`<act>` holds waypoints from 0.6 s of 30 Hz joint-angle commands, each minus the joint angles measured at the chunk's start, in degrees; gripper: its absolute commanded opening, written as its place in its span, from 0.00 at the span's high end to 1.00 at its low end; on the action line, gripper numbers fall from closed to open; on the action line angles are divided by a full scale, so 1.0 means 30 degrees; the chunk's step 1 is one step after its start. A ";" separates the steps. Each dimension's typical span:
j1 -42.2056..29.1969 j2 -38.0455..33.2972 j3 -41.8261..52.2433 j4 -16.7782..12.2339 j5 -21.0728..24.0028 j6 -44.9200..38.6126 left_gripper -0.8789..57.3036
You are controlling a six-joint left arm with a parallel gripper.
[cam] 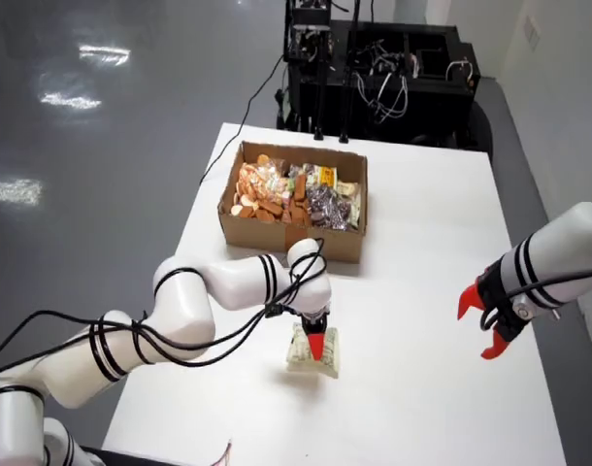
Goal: Grasp a snack and put it in the bin.
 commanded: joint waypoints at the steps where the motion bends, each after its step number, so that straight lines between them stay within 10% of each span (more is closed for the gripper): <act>1: -0.0121 0.0597 -0.0452 -0.0045 -0.0071 -0.0021 0.14; 11: -0.0213 0.1278 -0.1032 0.0023 -0.0167 -0.0070 0.15; 18: -0.0349 0.1377 -0.0980 0.0082 -0.0395 -0.0075 0.35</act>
